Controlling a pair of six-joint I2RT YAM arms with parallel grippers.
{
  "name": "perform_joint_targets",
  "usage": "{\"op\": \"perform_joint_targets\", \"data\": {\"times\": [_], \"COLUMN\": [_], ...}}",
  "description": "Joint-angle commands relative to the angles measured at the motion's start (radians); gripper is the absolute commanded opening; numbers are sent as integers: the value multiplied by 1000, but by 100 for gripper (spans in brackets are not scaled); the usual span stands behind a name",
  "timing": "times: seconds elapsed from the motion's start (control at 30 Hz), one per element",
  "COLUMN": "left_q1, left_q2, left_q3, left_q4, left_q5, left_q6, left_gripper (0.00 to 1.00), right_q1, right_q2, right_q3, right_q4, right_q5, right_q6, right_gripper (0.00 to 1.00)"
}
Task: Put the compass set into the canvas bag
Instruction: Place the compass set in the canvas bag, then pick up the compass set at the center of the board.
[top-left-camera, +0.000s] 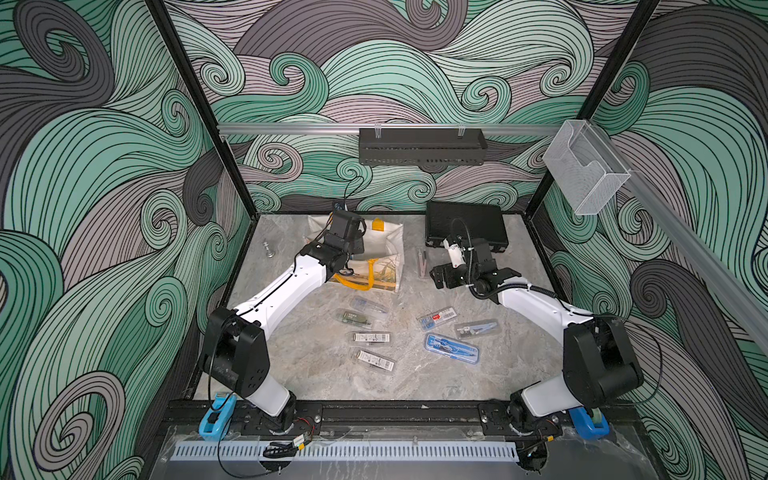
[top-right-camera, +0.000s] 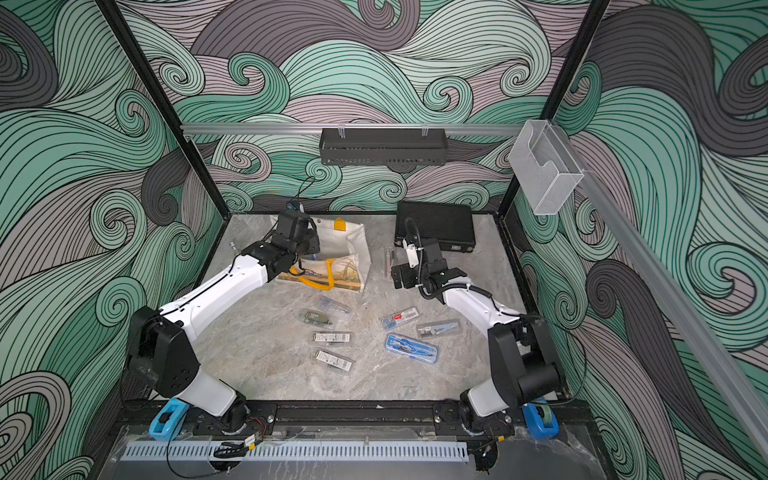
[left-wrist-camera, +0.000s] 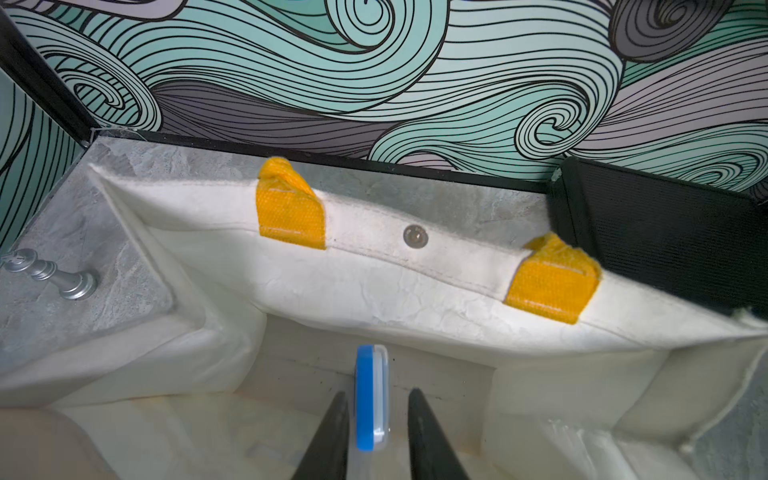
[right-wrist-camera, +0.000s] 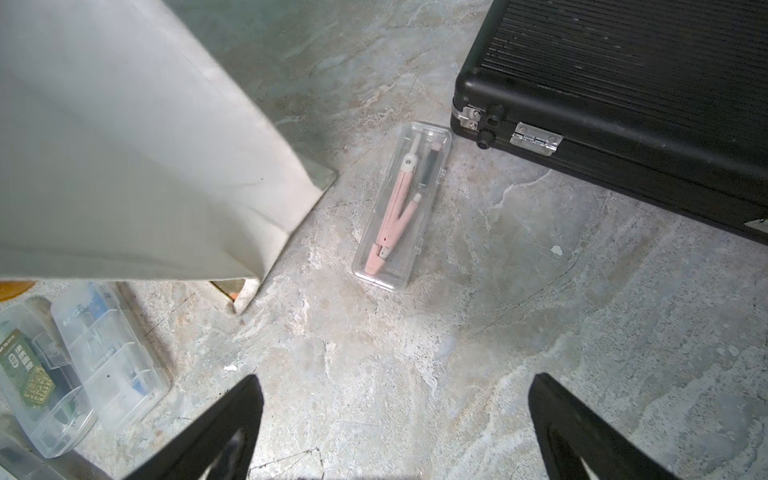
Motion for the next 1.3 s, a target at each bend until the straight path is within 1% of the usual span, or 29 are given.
{"op": "perform_joint_targets", "data": {"times": [0.0, 0.2, 0.3, 0.37, 0.4, 0.43, 0.5, 0.6, 0.67, 0.7, 0.83, 0.97, 1.13, 1.27], "left_q1": [14, 15, 17, 15, 16, 15, 14, 14, 14, 14, 14, 14, 13, 14], "left_q2": [13, 20, 8, -14, -30, -48, -88, -167, -222, -246, -331, -402, -473, -521], "left_q3": [37, 43, 44, 41, 32, 19, -15, -73, -109, -128, -198, -280, -405, -512], "left_q4": [-9, -10, -9, -7, 1, 14, 44, 80, 95, 98, 98, 119, 171, 263], "left_q5": [12, 27, 60, 99, 126, 158, 230, 311, 360, 383, 469, 542, 550, 541], "left_q6": [15, 15, 15, 15, 20, 25, 30, 10, -3, -20, -71, -114, -176, -232], "left_gripper": [28, 28, 35, 49, 60, 69, 80, 87, 92, 93, 97, 98, 99, 99], "right_q1": [-7, -10, -10, -10, -11, -10, -10, -10, -9, -8, 0, 17, 31, 41], "right_q2": [13, 33, 48, 62, 68, 78, 94, 126, 151, 167, 228, 283, 361, 423], "right_q3": [29, 40, 56, 71, 82, 91, 109, 139, 161, 174, 229, 276, 346, 408], "right_q4": [-23, -39, -59, -74, -85, -98, -116, -146, -164, -176, -207, -205, -211, -246], "right_q5": [7, 10, 16, 18, 15, 12, 1, 21, 31, 38, 47, 54, 78, 102], "right_q6": [23, 33, 48, 57, 61, 66, 74, 109, 129, 142, 168, 175, 190, 191], "right_gripper": [100, 100, 99, 99, 100, 99, 99, 99, 96, 95, 86, 83, 82, 82]}}
